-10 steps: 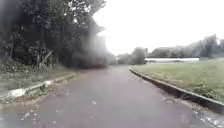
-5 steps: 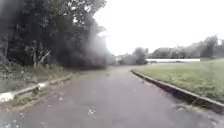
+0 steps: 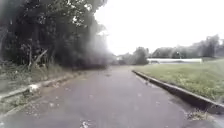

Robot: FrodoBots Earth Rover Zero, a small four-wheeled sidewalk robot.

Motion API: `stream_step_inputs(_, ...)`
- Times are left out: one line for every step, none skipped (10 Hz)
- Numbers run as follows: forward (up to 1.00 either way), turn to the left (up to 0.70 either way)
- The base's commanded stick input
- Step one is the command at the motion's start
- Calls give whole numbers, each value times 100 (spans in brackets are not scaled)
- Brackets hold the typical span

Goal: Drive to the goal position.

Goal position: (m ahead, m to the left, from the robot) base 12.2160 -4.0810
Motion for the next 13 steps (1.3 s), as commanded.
stream_step_inputs(70,0)
stream_step_inputs(70,0)
stream_step_inputs(70,0)
stream_step_inputs(70,0)
stream_step_inputs(70,0)
stream_step_inputs(70,0)
stream_step_inputs(70,0)
stream_step_inputs(70,0)
stream_step_inputs(70,0)
stream_step_inputs(70,0)
stream_step_inputs(70,-10)
stream_step_inputs(70,-22)
stream_step_inputs(70,-27)
